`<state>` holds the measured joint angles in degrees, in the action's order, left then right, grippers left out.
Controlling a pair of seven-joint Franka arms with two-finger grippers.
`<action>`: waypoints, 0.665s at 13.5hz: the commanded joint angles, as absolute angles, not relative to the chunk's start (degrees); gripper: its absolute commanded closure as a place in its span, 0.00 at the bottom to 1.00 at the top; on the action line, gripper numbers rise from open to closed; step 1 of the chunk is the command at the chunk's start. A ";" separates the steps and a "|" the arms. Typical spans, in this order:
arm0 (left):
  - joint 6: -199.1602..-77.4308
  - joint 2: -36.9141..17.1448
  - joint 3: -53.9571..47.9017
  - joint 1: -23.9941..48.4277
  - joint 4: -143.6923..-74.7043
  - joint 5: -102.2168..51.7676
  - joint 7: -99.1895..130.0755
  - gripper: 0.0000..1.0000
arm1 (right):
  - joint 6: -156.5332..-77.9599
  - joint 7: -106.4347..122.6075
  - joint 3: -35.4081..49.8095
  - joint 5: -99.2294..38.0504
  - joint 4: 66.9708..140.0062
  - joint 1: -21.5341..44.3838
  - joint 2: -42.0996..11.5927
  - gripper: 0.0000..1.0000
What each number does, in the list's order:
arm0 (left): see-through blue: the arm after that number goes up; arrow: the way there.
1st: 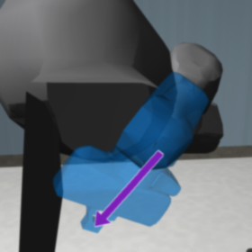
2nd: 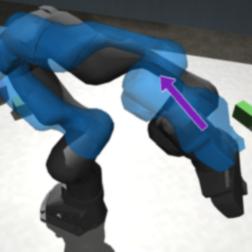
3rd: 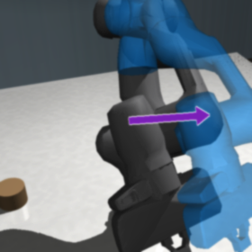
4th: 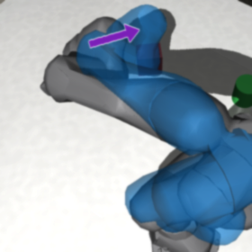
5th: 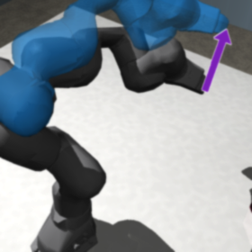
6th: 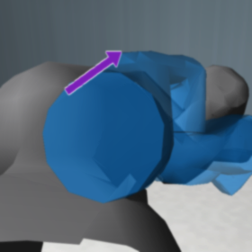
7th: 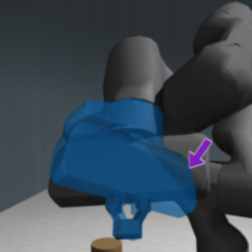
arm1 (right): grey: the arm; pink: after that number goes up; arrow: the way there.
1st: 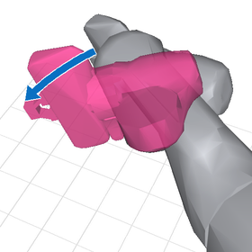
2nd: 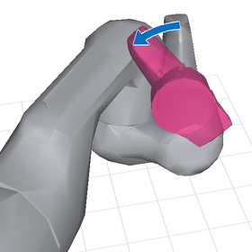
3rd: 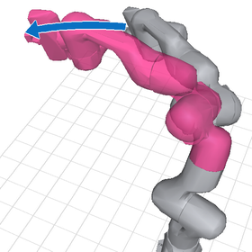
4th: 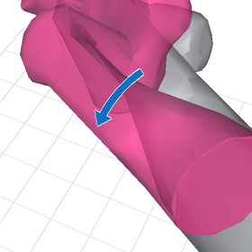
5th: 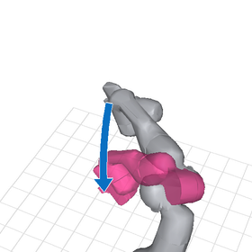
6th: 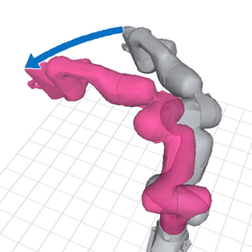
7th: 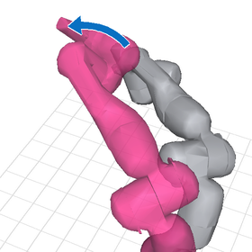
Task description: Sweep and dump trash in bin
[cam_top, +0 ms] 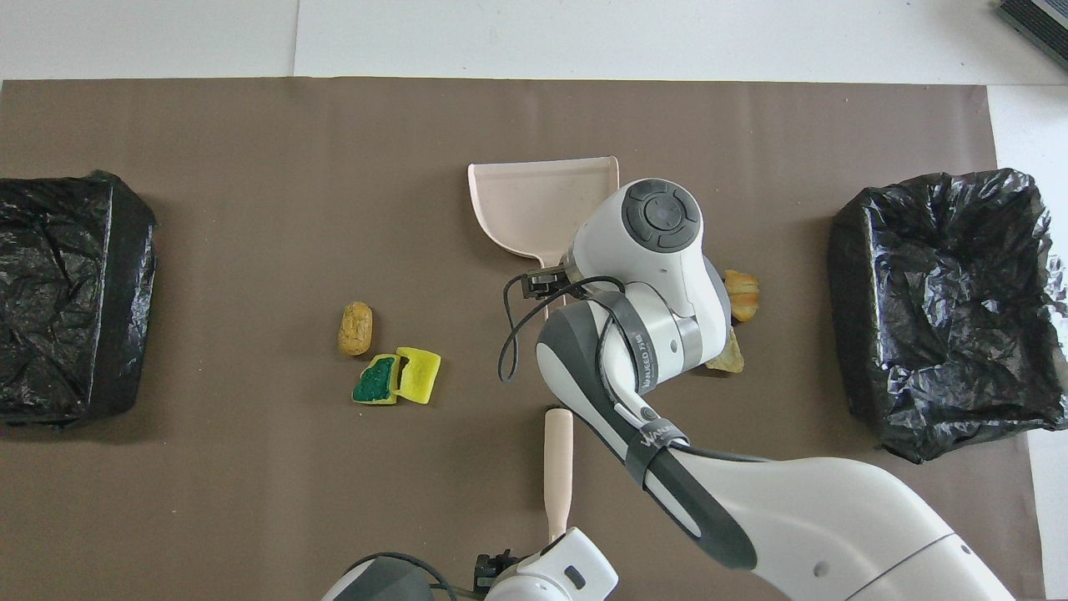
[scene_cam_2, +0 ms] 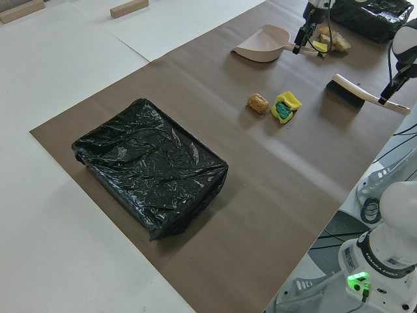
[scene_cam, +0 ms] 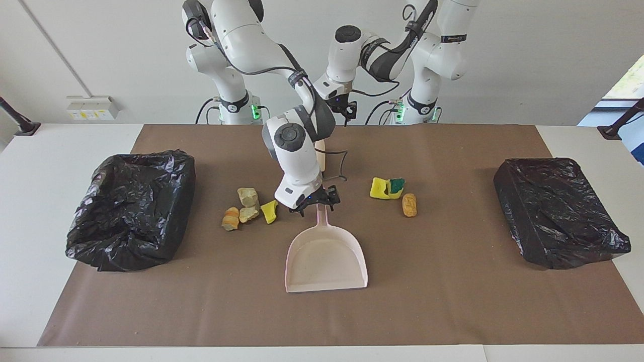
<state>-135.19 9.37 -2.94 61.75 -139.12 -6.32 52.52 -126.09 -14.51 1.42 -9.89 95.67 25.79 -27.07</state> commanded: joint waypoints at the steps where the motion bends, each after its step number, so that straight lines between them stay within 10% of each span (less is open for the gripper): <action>1: -136.58 8.79 -1.76 63.81 -139.75 -7.12 54.40 0.00 | -123.50 -13.36 1.93 -10.90 93.61 24.18 -27.60 1.00; 9: -137.98 5.02 -1.85 64.51 -139.31 -7.82 55.10 0.14 | -106.98 11.29 1.76 -9.94 91.84 17.15 -19.09 1.00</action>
